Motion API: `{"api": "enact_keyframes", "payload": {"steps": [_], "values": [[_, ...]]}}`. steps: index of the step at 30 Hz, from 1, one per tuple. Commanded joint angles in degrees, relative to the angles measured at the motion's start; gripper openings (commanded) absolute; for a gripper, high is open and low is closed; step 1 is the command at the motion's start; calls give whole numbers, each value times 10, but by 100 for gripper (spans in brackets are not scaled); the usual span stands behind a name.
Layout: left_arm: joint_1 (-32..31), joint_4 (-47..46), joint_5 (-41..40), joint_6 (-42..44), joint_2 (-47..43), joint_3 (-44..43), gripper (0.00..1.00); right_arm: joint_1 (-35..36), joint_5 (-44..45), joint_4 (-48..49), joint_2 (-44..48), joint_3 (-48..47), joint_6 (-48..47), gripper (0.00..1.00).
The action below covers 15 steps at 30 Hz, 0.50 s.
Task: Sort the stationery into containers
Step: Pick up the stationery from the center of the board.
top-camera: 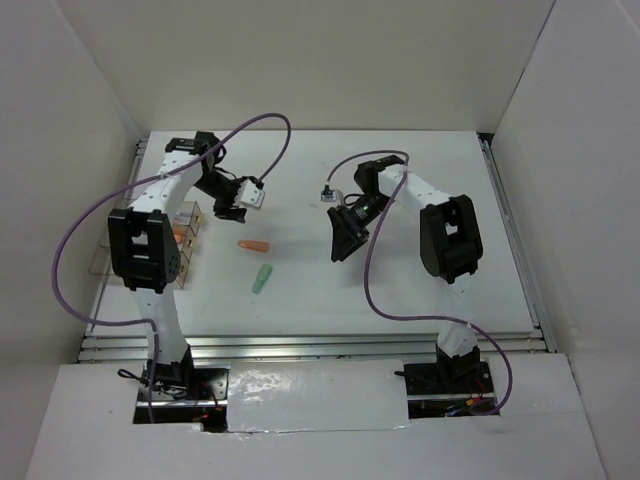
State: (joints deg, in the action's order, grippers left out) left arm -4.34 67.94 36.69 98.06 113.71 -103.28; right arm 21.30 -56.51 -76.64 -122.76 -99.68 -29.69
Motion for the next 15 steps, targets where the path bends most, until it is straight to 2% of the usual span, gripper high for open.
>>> {"api": "enact_keyframes", "payload": {"steps": [1,15], "values": [[-30,21,13,-30,19,-9,66,-8,3,-6,44,9,-8,65],[-89,-69,-64,-91,48,99,63,-23,-1,-1,39,22,-14,65]]}}
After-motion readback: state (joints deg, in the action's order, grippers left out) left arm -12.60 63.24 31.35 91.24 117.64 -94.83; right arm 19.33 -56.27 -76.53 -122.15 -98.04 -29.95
